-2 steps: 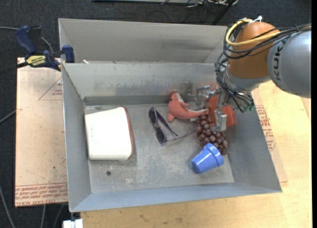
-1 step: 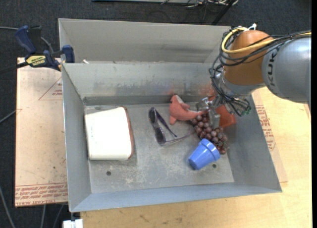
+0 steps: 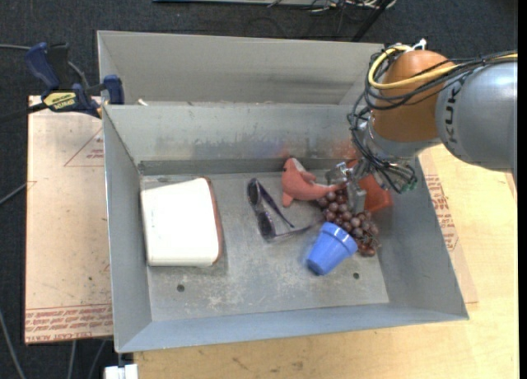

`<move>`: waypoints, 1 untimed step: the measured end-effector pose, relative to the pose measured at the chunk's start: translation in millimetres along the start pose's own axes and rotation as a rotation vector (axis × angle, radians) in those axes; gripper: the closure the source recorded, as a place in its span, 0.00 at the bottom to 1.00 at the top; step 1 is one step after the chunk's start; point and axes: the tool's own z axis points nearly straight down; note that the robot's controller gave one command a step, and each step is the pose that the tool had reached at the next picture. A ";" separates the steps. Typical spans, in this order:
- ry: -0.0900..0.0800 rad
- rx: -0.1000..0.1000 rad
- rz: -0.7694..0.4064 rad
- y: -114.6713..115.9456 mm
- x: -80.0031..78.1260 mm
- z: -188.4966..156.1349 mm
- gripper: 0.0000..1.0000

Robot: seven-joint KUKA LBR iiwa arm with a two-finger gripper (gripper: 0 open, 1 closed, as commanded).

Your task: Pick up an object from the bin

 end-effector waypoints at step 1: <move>-0.010 0.004 -0.034 18.7 -6.0 -179.3 1.00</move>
Offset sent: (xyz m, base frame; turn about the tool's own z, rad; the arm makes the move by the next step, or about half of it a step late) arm 0.0000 0.0000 0.0000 0.0000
